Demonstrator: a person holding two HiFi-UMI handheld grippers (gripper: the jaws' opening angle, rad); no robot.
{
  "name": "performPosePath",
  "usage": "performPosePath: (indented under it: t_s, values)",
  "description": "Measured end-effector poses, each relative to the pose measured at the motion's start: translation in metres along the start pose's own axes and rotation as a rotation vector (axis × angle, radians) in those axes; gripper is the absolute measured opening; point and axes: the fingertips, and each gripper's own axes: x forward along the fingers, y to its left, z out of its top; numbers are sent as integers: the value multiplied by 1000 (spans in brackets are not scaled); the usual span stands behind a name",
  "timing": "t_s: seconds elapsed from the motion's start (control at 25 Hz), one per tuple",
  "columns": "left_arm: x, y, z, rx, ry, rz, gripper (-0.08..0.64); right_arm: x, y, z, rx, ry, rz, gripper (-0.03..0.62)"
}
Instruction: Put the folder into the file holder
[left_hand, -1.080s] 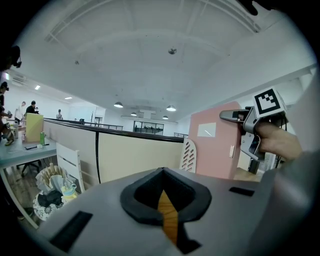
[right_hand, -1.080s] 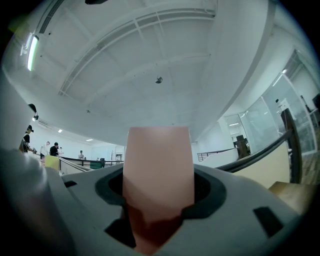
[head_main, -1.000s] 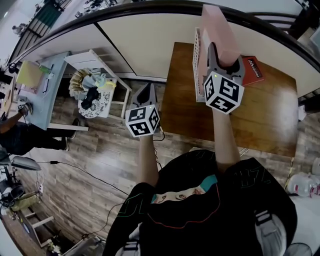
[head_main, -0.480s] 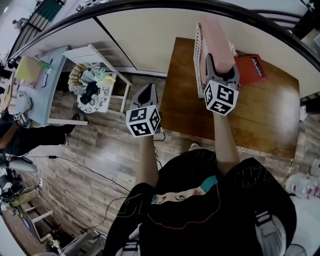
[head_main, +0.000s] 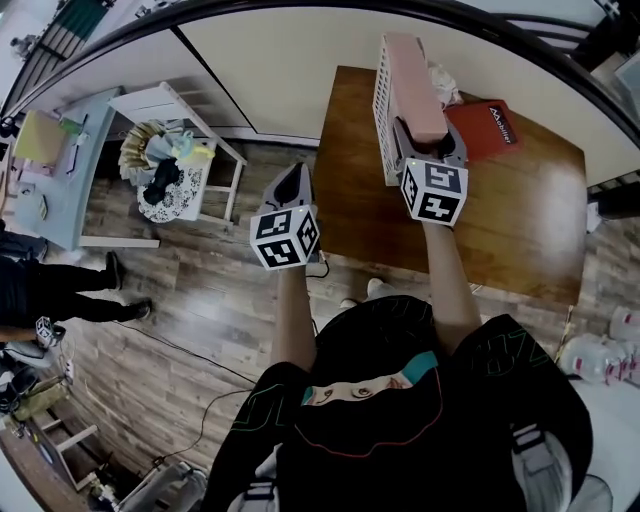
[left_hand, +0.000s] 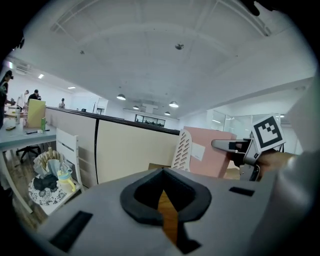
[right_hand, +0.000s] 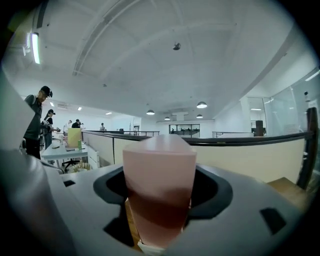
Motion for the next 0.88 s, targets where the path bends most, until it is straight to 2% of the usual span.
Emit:
performPosePath:
  t_s: [0.28, 0.48, 0.52, 0.6, 0.84, 0.88]
  values:
    - [-2, -13, -6, -45, -30, -28, 0, -36, 9, 54, -27, -132, 57, 305]
    - [-16, -12, -1, -59, -73, 2, 0, -65, 29, 89, -72, -233, 136, 293]
    - [-21, -10, 0, -60, -83, 17, 0, -69, 35, 93, -78, -247, 160, 272]
    - [-31, -5, 2, -59, -104, 53, 0, -74, 46, 96, -68, -265, 209, 184]
    - [-73, 28, 6, -60, -157, 175, 0, -74, 91, 83, 38, -235, 357, 3]
    - [-82, 36, 5, -62, -163, 204, 0, -72, 102, 79, 68, -222, 403, 2]
